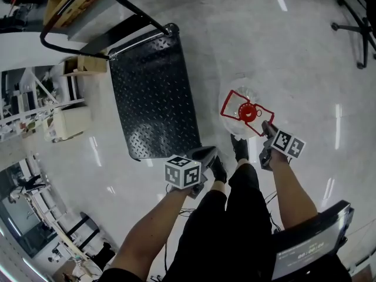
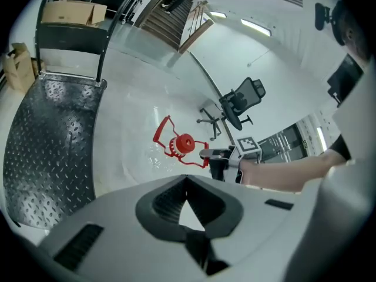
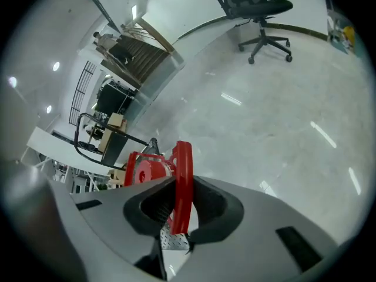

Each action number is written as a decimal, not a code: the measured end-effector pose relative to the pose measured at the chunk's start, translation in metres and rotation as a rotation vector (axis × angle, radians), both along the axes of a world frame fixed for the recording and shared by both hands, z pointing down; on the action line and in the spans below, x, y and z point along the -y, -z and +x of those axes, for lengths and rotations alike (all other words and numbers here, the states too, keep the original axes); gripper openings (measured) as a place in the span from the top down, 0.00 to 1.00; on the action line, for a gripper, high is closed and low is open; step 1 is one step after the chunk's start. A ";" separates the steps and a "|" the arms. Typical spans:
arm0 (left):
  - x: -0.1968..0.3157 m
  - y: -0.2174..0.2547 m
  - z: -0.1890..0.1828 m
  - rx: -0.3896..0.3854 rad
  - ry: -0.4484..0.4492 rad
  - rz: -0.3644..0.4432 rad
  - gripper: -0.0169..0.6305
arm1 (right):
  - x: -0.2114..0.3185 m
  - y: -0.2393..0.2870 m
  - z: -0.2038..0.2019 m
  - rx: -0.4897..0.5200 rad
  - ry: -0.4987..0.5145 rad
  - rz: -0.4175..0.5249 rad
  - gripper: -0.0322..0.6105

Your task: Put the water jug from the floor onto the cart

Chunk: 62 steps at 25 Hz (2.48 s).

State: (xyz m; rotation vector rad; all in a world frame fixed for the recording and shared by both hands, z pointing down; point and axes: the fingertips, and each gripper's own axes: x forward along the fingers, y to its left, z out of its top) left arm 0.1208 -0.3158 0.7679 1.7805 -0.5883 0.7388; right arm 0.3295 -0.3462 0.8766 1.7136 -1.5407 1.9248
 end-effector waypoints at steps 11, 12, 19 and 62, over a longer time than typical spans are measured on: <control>0.002 0.062 -0.045 -0.031 0.210 0.103 0.97 | 0.044 0.056 -0.041 0.060 0.233 0.118 0.83; 0.002 0.069 -0.054 -0.031 0.234 0.122 0.97 | 0.048 0.066 -0.048 0.059 0.253 0.129 0.83; -0.003 0.133 -0.114 -0.022 0.370 0.256 0.97 | 0.073 0.147 -0.084 0.064 0.356 0.209 0.82; -0.082 0.267 -0.458 0.139 1.096 0.617 0.97 | 0.118 0.240 -0.671 0.366 1.073 0.254 0.81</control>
